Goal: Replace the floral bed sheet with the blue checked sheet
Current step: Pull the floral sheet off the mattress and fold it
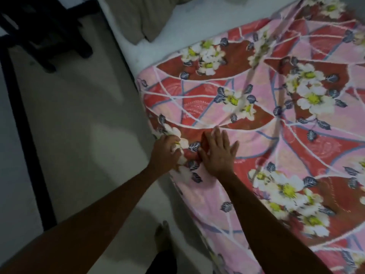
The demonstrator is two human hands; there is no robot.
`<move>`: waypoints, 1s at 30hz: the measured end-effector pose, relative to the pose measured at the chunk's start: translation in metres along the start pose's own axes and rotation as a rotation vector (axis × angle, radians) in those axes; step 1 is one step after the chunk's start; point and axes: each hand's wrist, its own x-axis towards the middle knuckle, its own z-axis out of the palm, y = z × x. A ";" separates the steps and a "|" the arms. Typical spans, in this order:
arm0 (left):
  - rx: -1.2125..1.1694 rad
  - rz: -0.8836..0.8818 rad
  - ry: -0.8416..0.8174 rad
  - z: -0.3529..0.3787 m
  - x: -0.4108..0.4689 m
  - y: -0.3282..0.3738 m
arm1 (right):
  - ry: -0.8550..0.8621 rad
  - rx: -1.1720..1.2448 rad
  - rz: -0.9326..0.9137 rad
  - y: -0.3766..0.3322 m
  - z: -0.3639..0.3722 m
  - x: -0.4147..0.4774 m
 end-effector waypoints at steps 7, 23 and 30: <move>-0.100 -0.205 -0.047 -0.104 0.053 -0.035 | 0.065 0.199 -0.141 -0.082 -0.031 0.055; 0.222 -0.032 -0.224 -0.142 0.250 -0.069 | -0.095 -0.177 -0.383 -0.147 -0.073 0.299; 0.439 -0.007 -0.410 -0.148 0.293 -0.068 | -0.128 -0.367 -0.338 -0.167 -0.096 0.349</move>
